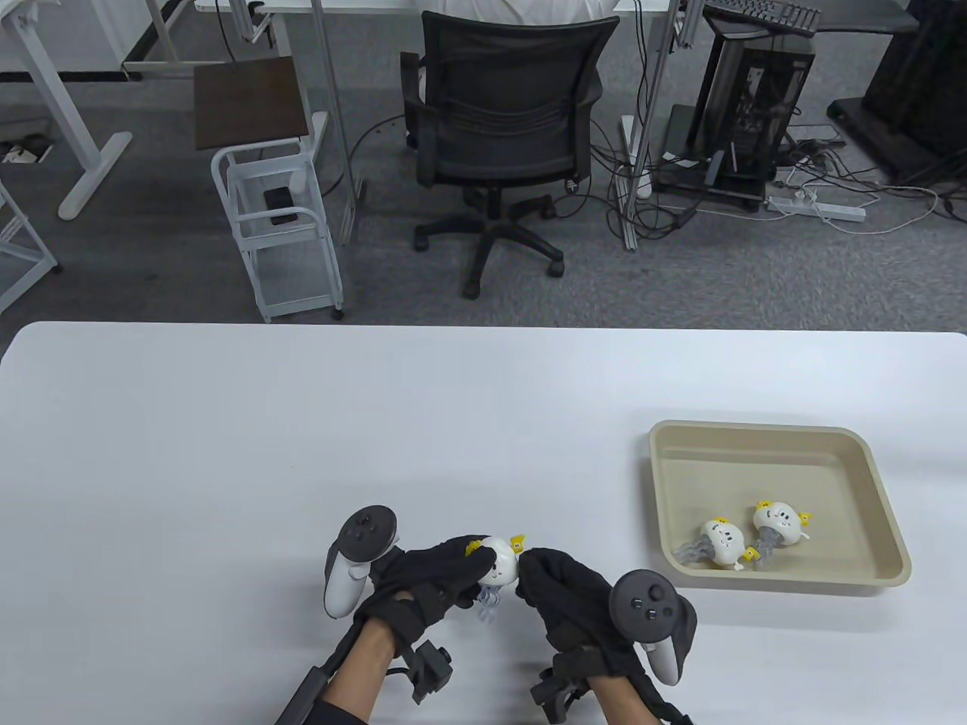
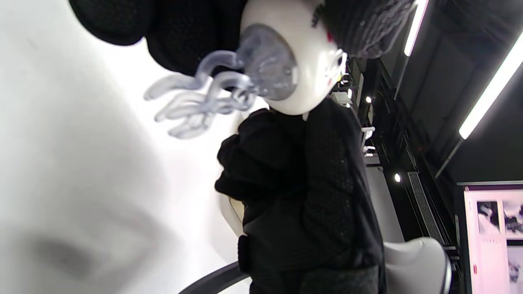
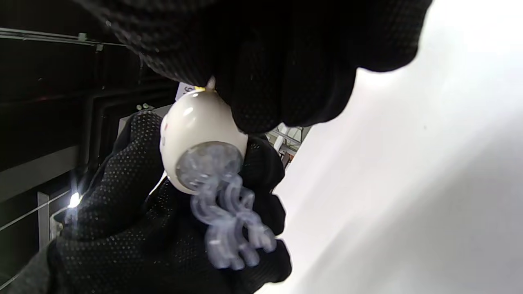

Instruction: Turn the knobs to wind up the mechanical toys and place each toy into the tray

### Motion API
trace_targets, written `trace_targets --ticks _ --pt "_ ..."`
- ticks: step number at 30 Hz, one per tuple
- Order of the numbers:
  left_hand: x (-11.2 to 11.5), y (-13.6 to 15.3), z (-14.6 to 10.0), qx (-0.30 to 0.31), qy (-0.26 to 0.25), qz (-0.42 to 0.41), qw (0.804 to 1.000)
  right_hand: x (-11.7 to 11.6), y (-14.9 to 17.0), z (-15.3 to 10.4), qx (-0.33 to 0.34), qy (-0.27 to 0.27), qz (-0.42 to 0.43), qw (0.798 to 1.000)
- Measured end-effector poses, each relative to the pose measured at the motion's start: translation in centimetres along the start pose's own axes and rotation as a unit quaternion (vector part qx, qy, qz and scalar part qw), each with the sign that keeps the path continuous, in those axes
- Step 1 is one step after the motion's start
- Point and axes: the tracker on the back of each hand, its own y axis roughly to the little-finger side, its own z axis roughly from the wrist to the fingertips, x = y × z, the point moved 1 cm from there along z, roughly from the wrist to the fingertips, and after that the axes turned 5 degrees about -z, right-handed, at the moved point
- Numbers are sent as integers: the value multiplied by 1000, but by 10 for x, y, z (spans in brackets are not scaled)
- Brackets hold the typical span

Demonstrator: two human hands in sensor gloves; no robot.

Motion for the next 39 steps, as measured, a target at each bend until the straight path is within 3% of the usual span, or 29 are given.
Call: trace_targets --ticks 5,8,11,19,23,27,33,39 --pt "-1 3 -1 -9 -4 -21 1000 1 -4 -2 18 18 -39 999" --pt "-3 6 -2 -19 -10 -28 999 9 -13 -4 63 41 -75 994" --pt "-6 8 -2 -31 -15 -33 999 10 -20 -6 118 32 -127 984" --pt "-10 10 -2 -41 -9 -50 998 1 -28 -7 152 15 -192 969" --pt "-12 8 -3 -40 -10 -37 998 -2 -21 -6 122 13 -156 980" --pt "-11 7 -3 -29 -6 -30 999 -6 -11 -3 63 4 -60 996" --pt "-3 3 -2 -7 17 -6 1000 -7 5 0 -27 -10 41 999" --pt "-5 3 -2 -9 13 -11 1000 -5 2 -2 -24 4 30 999"
